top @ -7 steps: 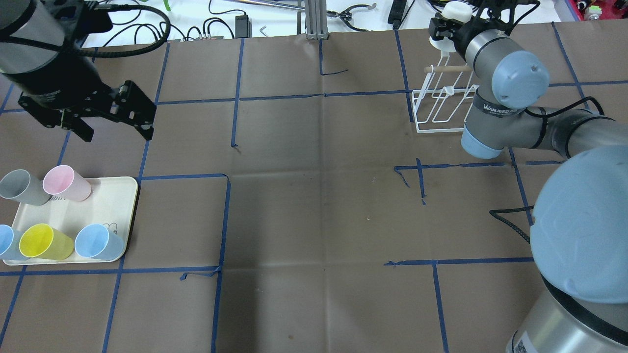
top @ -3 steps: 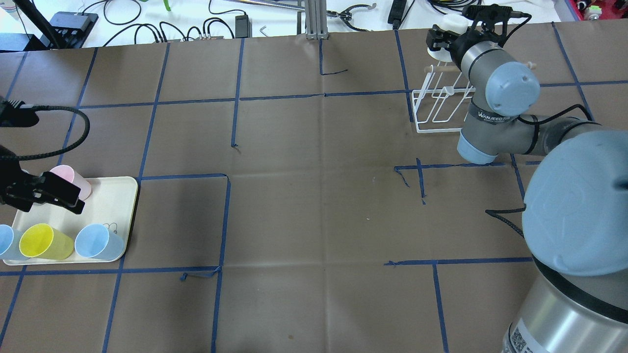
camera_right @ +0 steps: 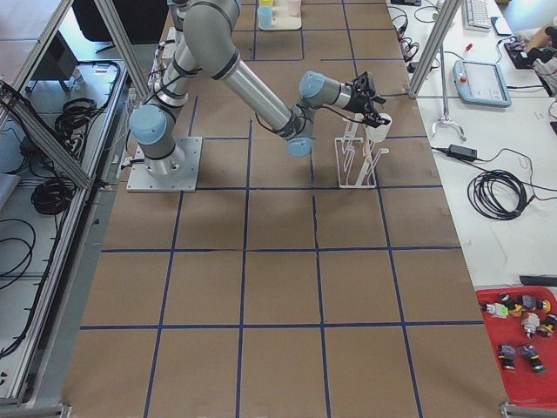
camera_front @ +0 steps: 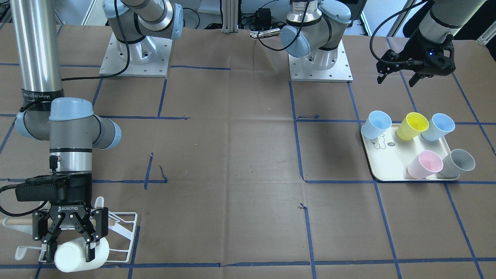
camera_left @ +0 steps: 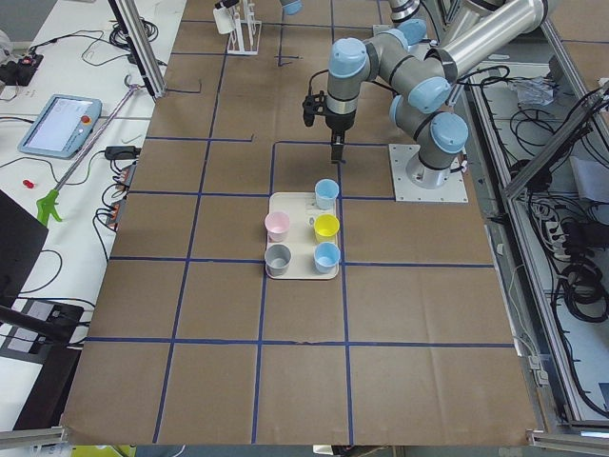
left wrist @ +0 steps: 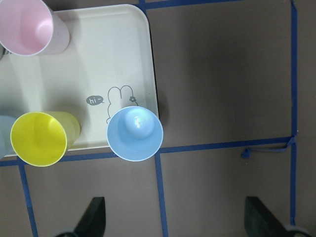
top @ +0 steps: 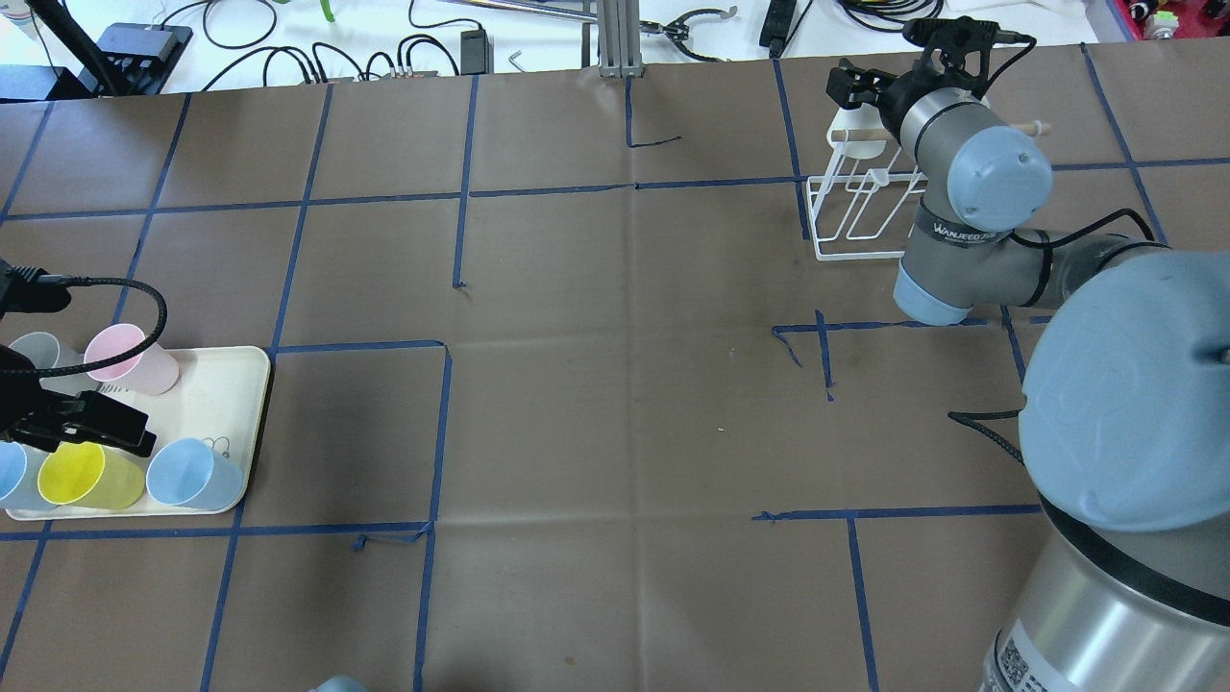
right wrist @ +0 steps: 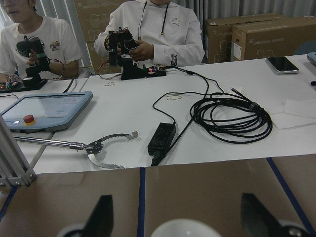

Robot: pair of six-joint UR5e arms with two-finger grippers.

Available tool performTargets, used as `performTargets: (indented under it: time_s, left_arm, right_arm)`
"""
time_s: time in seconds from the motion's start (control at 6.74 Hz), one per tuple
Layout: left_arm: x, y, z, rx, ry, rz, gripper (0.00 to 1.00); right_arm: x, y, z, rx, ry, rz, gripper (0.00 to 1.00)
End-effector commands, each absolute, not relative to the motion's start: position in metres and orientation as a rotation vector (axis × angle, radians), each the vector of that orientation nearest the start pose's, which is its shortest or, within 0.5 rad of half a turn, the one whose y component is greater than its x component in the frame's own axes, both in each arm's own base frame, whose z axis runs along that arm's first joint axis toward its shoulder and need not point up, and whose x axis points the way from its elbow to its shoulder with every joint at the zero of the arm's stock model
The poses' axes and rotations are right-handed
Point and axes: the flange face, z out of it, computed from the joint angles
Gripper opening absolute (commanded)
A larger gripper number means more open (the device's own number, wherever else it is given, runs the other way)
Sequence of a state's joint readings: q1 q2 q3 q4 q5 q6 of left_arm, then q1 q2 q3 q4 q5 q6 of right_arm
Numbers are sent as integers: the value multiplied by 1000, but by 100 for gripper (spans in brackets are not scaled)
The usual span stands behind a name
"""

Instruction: Transfer IKEA cup to right arm and place on rack

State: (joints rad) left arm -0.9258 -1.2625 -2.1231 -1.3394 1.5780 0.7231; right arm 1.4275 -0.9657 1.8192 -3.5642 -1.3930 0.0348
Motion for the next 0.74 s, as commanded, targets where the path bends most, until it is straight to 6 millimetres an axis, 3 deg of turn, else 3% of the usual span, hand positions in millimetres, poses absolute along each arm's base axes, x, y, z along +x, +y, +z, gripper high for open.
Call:
performTargets:
  time_s: [0.0, 0.3, 0.59]
  left_arm:
    - [105, -358, 299, 110, 3122, -33, 99]
    - [101, -354, 255, 106, 3138, 1, 99]
    - [104, -355, 239, 80, 3158, 63, 99]
  right_arm:
    - [61, -645, 270, 77, 2559, -1659, 100]
    - [64, -641, 294, 82, 2522, -1694, 100]
    - [79, -616, 346, 60, 2442, -1766, 100]
